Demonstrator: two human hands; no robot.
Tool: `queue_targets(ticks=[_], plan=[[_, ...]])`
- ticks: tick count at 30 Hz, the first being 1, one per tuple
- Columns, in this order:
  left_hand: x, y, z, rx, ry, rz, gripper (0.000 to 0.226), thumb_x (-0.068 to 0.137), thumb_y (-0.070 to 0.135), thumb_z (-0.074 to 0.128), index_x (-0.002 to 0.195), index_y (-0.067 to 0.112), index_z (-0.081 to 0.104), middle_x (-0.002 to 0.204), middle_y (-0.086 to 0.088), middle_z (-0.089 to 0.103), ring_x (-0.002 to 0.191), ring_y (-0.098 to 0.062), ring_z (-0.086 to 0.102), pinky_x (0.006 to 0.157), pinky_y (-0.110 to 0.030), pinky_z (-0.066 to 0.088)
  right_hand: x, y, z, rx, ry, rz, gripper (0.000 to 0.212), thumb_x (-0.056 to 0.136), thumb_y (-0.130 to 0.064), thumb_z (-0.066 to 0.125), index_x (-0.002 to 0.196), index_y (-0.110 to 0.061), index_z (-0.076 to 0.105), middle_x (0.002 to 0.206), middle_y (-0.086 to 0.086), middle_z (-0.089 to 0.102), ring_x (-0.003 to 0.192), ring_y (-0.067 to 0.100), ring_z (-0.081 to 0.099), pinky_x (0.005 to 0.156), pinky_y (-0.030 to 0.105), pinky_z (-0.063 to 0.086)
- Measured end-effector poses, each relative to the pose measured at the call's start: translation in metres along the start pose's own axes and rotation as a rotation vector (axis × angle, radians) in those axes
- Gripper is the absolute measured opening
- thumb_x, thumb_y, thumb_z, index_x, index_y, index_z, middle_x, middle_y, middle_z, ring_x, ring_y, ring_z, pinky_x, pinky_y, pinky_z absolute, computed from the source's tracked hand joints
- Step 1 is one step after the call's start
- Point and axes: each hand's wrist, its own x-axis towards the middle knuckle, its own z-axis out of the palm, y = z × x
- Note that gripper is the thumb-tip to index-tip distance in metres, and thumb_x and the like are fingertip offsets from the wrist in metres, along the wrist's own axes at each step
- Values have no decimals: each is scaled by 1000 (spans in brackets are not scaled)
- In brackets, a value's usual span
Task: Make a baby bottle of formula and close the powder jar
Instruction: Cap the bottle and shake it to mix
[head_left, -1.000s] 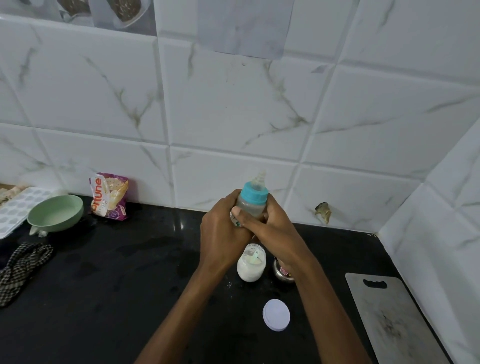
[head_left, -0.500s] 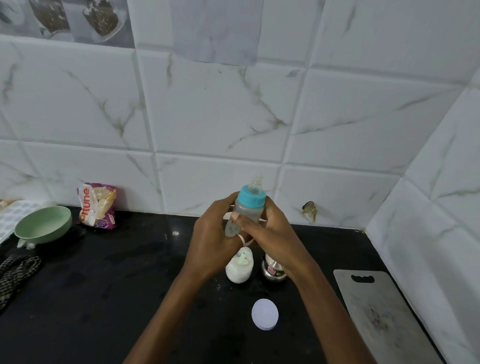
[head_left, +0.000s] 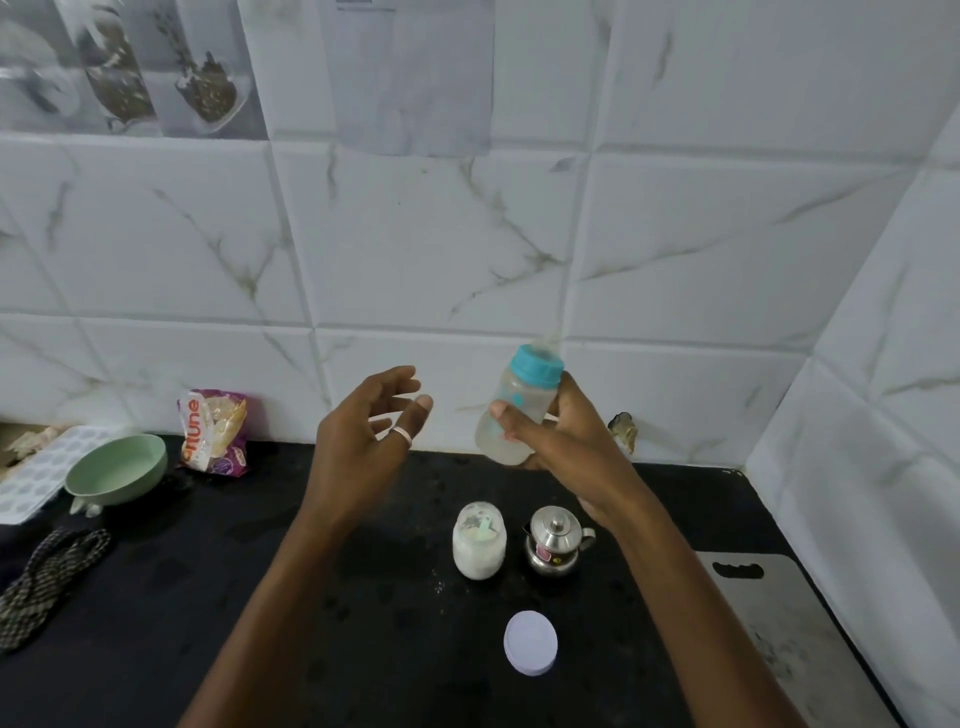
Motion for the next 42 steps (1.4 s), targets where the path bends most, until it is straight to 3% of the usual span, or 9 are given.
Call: queue_targets(ticks=[5,10,15,20,24,29,33,37,42], plan=[[25,1,-15,-55,43,-11,27,100,33,66,127,33,64,113,20,71,102,14,64,84,-10,45,22,-32,-4,425,265,-102,57,82,-46,72,132,-24,56,123,1,69,110,18,72,81,43,64],[46,-15,-29,-123,47,-36,22,100,31,67,121,36,66,111,16,74,100,9,66,84,-14,47,33,-28,38,65,47,-37,54,80,-51,72,123,-22,61,116,2,72,109,19,71,84,34,62],[57,-31,-44,-180,24,-60,21,100,34,67,120,39,65,110,18,73,100,11,65,84,-12,46,55,-42,47,490,287,-116,60,83,-44,72,133,-13,57,124,10,71,114,30,71,86,41,61],[69,-36,-51,-208,-5,-53,21,100,34,66,119,41,65,108,20,74,100,11,65,81,-8,45,61,-49,74,115,125,-56,57,82,-44,75,129,-17,60,123,9,71,112,25,71,85,36,62],[73,-38,-55,-223,-24,-40,19,100,34,66,117,43,64,104,25,73,99,15,64,74,1,45,68,-56,67,550,329,-166,63,85,-42,70,137,-11,54,124,10,72,113,34,71,85,43,61],[77,-37,-55,-236,-27,-37,20,100,34,66,118,42,65,105,26,72,99,16,64,75,-1,45,61,-53,70,205,191,-53,49,81,-43,74,121,-17,63,119,9,73,115,30,70,85,40,62],[76,-37,-52,-249,-27,-37,19,100,33,66,116,43,66,99,34,71,98,15,65,73,2,44,62,-59,57,572,354,-149,46,87,-40,69,124,-13,60,118,12,73,107,37,73,88,47,61],[76,-33,-47,-243,-18,-25,20,100,32,66,118,40,66,100,38,70,98,15,65,75,-1,45,55,-59,59,221,171,-57,52,78,-42,73,121,-16,62,120,10,73,111,27,72,85,40,61],[71,-31,-44,-255,-6,-24,19,100,30,67,117,39,67,101,29,73,97,11,67,75,-2,47,59,-63,43,596,314,-173,55,86,-40,67,129,-9,56,119,14,74,110,38,72,87,44,61]])
